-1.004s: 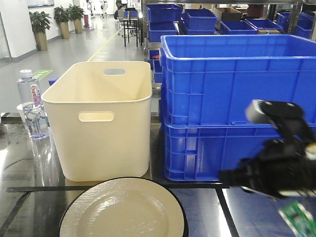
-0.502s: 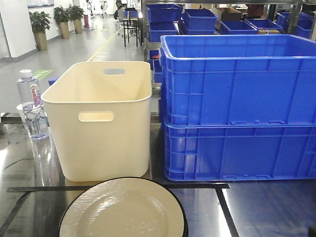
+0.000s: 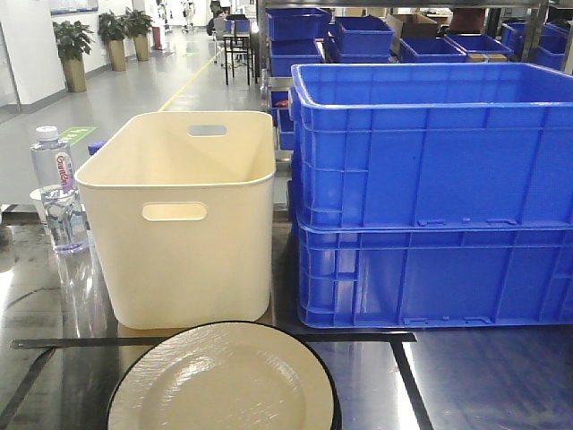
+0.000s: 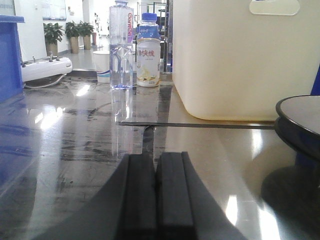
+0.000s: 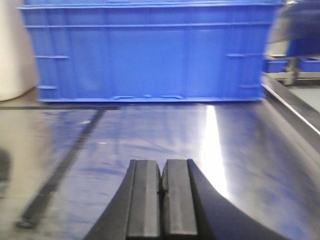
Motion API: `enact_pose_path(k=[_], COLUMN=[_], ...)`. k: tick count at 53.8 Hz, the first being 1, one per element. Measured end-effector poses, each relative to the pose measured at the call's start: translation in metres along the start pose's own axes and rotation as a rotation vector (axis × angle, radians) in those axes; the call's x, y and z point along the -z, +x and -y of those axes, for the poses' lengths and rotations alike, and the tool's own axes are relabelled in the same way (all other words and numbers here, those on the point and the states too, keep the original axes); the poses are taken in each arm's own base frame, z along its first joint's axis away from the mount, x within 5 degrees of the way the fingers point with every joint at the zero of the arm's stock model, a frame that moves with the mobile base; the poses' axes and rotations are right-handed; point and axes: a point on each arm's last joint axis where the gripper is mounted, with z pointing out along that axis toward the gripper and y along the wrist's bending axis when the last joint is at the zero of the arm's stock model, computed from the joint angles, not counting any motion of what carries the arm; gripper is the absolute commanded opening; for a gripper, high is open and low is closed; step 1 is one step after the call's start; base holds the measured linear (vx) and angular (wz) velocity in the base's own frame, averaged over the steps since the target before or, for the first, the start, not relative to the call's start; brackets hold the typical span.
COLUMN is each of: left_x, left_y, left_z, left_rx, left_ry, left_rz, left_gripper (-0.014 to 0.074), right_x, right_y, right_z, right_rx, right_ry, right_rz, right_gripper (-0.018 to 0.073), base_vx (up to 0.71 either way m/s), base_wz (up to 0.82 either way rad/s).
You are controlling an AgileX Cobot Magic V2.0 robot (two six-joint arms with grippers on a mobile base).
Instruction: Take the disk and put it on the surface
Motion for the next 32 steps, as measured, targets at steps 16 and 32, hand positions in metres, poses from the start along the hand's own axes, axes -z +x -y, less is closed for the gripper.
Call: enact_pose_path(k=[16,32], left_x=[0.0000,0.0000], left_y=[-0.0001,-0.0001], left_z=[0.0000,0.0000], left_rx=[-0.001,-0.001], left_ry=[0.000,0.000], left_rz=[0.001,0.001], left_gripper=[0.0001,0.0001], right_x=[0.0007,0.0007], right_y=[0.0047,0.0049], right_z=[0.0031,0.0032], right_rx=[-0.009,-0.009], right_ry=[0.052,0.053], right_rz=[-0.033,-0.035], right_gripper=[-0.0008,-0.0008], base_vx=[0.00,0.00], base_wz=[0.00,0.00])
